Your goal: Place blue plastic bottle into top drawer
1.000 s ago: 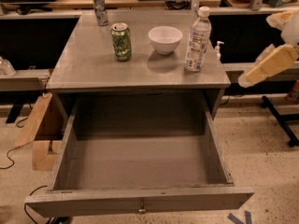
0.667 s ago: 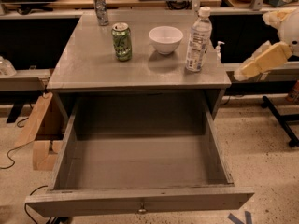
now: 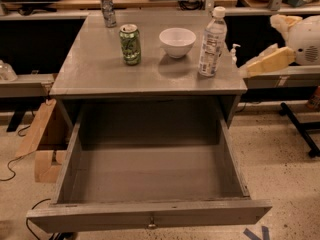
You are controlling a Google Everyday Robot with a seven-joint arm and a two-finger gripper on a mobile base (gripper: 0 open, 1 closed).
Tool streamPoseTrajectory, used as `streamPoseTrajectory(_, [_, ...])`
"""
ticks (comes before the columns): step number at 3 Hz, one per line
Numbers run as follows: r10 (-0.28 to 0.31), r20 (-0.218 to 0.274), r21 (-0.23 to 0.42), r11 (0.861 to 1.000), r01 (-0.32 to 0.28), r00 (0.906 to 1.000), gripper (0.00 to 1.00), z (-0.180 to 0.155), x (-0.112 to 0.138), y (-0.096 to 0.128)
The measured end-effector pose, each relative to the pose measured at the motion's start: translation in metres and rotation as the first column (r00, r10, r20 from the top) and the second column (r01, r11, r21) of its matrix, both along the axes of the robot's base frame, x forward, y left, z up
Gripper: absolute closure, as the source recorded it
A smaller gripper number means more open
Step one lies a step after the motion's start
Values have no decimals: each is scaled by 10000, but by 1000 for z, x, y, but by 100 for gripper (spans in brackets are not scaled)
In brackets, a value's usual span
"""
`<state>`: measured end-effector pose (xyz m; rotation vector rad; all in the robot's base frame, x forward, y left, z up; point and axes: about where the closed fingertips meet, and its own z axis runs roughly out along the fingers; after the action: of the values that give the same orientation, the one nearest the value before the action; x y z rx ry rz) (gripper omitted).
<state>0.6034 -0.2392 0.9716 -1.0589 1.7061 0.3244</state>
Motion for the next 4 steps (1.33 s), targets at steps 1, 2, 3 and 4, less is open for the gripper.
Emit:
streamPoseTrajectory(1, [418,611,1974,9789,-531,9973,0,-8,41,21])
streamPoseTrajectory(2, [720,729,3022,9489,-909,9947,0,-16,68,38])
streamPoseTrajectory(3, [800,693,3826,9184,-1005,9944,0,-27,92,52])
streamPoseTrajectory(4, [943,624,4133,9037,-1117,9936,0,-34,121,67])
